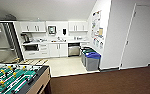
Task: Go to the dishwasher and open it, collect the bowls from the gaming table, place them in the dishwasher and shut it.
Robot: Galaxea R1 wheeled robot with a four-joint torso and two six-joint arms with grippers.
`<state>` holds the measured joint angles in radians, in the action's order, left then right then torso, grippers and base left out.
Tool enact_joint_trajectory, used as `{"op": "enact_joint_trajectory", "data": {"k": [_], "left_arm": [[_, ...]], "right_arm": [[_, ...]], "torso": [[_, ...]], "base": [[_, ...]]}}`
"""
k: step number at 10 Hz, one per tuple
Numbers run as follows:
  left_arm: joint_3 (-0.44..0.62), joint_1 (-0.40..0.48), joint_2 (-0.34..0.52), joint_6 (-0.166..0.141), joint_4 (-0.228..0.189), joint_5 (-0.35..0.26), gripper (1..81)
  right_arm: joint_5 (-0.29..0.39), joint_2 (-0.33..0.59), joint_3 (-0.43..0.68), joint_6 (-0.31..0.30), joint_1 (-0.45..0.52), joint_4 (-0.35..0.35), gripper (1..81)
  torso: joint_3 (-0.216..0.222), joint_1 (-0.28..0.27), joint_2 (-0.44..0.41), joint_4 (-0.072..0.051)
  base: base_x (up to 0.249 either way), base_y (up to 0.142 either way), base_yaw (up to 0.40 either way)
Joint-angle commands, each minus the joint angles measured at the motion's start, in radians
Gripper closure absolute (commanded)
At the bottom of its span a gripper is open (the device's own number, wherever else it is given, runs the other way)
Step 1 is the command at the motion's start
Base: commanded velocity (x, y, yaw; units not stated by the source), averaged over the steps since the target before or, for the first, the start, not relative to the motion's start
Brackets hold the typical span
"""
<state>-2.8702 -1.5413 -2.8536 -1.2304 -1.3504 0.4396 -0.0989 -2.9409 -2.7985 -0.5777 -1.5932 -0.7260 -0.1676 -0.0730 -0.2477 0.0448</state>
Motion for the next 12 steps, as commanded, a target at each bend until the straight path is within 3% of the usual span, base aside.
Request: {"op": "enact_joint_trajectory", "data": {"k": [1,12], "left_arm": [[-0.012,0.046,0.025,0.003,0.002,-0.016,81.1],[-0.012,0.045,0.025,0.003,-0.001,-0.016,81.1]], "right_arm": [[0.045,0.017,-0.01,-0.001,0.04,-0.007,81.1],[0.048,0.017,-0.011,-0.001,0.043,-0.007,81.1]], "torso": [[0.0,0.0,0.0,0.0],[0.0,0.001,0.0,0.0]], "base": [[0.162,0.0,0.0],[0.162,0.0,0.0]]}}
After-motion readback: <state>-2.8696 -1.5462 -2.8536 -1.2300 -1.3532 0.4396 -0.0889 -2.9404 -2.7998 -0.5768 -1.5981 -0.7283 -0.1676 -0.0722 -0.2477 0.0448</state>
